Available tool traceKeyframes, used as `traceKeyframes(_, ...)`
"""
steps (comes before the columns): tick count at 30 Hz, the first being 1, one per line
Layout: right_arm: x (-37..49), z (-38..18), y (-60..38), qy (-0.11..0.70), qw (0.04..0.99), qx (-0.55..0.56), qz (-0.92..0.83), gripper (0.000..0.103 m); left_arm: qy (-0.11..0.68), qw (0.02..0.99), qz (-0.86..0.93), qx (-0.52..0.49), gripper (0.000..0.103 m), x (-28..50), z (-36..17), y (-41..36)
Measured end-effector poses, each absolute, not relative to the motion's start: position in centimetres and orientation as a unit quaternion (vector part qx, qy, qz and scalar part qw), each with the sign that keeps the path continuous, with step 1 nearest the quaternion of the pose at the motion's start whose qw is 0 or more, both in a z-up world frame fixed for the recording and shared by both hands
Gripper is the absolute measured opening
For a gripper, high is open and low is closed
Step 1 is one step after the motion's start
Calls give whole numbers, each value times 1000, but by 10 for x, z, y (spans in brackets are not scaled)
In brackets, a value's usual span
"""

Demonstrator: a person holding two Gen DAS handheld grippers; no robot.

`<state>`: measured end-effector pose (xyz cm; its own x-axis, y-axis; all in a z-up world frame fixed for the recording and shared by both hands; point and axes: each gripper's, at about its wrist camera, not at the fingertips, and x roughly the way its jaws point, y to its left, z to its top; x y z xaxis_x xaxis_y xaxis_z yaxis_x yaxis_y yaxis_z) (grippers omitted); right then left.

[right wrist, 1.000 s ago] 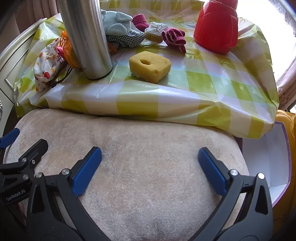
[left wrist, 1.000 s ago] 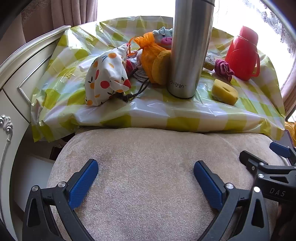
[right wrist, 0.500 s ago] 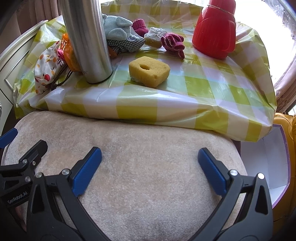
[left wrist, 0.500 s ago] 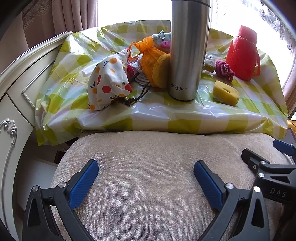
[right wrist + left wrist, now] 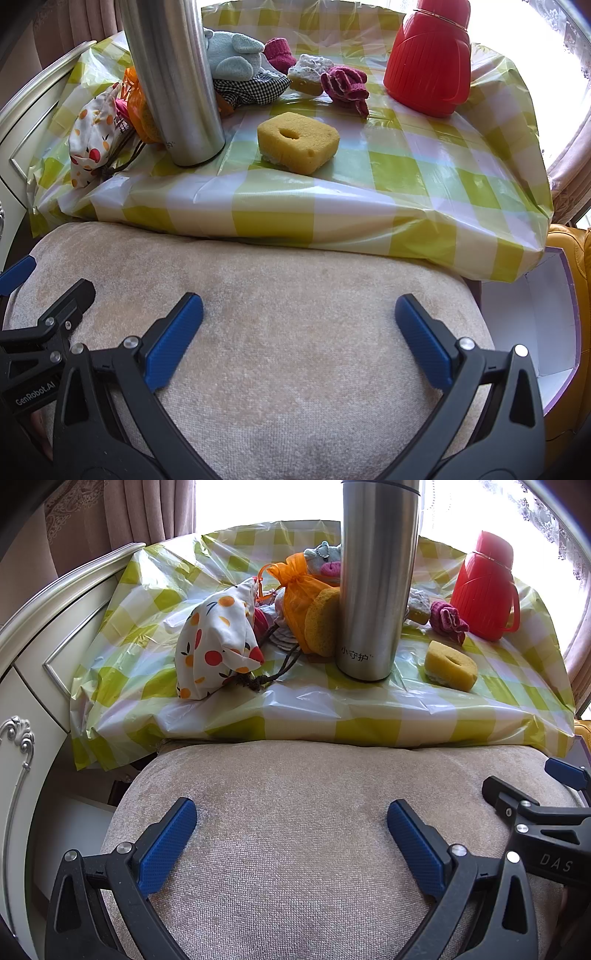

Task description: Organize soft objects

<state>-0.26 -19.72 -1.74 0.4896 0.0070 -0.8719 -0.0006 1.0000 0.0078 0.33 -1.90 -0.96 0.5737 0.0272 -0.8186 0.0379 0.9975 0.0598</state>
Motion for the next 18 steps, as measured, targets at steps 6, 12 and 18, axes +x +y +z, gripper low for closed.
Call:
traceKeyframes(6, -2, -17, -198, 508, 862, 2, 2, 103, 462, 886, -3, 35, 103, 3, -10, -19)
traceKeyframes(12, -2, -17, -198, 511, 860, 0, 1, 103, 462, 886, -3, 35, 103, 3, -10, -19)
traceKeyframes(18, -2, -17, -199, 513, 858, 0, 1, 103, 462, 886, -3, 35, 103, 3, -10, -19)
